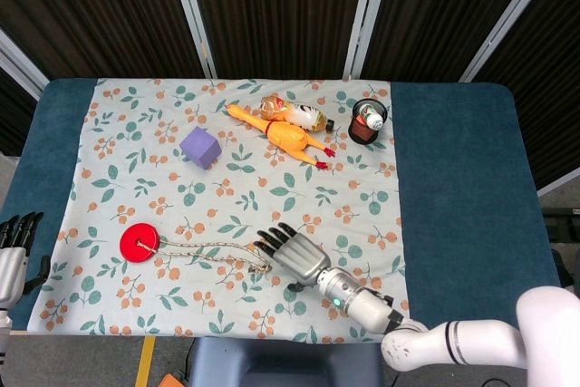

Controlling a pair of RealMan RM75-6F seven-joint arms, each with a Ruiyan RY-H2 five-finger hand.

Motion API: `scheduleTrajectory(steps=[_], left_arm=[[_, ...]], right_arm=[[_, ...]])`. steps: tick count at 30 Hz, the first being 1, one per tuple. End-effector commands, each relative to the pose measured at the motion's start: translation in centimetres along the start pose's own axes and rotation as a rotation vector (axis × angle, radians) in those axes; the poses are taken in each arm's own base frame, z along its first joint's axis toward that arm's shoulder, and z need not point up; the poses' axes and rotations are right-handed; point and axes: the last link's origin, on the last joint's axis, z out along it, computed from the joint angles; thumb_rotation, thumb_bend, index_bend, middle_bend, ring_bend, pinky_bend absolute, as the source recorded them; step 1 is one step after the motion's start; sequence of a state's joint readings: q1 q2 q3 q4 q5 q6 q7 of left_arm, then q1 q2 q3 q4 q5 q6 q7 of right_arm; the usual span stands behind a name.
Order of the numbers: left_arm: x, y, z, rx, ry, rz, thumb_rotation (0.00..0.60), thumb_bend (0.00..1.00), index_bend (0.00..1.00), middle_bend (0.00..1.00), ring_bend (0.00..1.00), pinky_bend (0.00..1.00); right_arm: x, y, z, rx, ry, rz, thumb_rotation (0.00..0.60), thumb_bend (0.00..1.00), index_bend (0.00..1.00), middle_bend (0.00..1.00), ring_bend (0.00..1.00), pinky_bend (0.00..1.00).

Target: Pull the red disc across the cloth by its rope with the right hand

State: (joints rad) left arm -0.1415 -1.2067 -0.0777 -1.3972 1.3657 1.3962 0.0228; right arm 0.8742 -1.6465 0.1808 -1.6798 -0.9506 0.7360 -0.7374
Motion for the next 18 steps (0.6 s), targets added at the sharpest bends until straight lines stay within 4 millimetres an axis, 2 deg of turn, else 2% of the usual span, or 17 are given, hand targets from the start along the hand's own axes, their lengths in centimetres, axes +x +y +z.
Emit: scheduleTrajectory(steps=[1,7,13,18], left_arm=[[-0.1,-0.1,0.0,0.003,-0.002,-0.001,0.6,0.53,0.0,0.05,0.0,0.09],[-0.2,-0.4,0.0,0.008,0.0,-0.006,0.6,0.53,0.0,0.05,0.0,0.09],[-0.2,-1.0,-0.1,0.018,0.002,-0.009,0.6,0.53,0.0,0.05,0.0,0.09],[-0.3,-1.1,-0.2,0.019,0.001,-0.012,0.6,0.53,0.0,0.05,0.0,0.09]], right_arm=[[-0.5,-2.0,1.8,0.029,-0.035,-0.003,0.6,0.3,0.07,0.0,0.0,0.0],[-0.5,-2.8,3.2,0.016,-0.035,0.008,0.6,0.3,0.16,0.0,0.0,0.0],[-0.7,-2.0,3.4,-0.031,-0.018,-0.009,0.6,0.3,0.21,0.0,0.0,0.0],[-1.2,-2.0,3.6,-0.034,-0.047,-0.008,0.6,0.3,0.34,0.0,0.0,0.0]])
